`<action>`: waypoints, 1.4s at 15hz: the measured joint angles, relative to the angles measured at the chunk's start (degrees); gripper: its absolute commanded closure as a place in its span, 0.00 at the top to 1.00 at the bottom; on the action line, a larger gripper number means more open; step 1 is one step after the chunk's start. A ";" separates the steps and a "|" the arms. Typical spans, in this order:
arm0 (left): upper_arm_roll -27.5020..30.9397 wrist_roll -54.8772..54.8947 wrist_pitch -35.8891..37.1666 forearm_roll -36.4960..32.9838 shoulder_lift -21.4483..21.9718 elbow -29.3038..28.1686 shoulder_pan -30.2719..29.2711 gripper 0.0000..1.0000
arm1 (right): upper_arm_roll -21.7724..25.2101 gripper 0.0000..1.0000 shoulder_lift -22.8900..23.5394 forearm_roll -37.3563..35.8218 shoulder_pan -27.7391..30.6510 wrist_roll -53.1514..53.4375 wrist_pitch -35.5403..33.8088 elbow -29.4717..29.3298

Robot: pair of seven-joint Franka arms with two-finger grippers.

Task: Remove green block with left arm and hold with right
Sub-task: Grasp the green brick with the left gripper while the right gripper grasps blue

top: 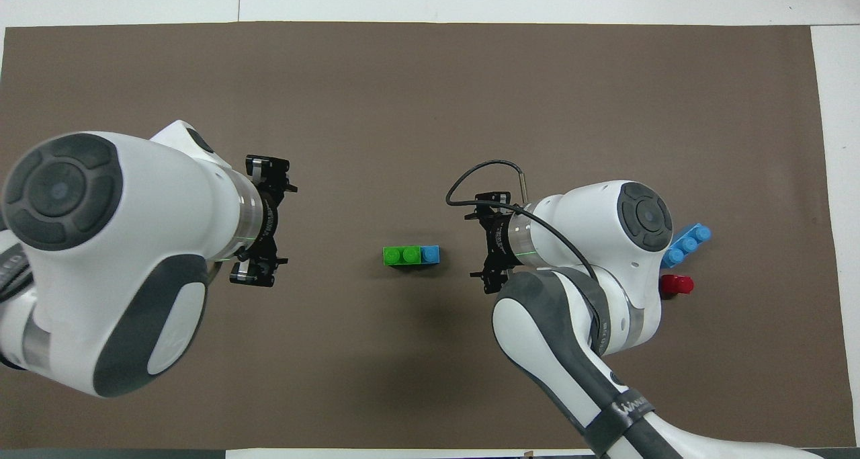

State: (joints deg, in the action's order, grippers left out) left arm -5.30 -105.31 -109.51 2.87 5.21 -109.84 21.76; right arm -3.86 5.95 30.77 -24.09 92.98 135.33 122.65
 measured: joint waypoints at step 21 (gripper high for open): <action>0.12 -27.65 -18.18 -3.17 -11.02 -7.82 11.03 1.00 | -0.02 0.85 10.58 8.20 -8.64 0.03 18.37 0.82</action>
State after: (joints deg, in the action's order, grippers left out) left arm -5.19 -132.96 -127.68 -0.30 -5.81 -117.66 32.79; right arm -3.87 16.54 38.97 -32.73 93.01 153.70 123.47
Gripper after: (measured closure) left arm 0.000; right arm 0.000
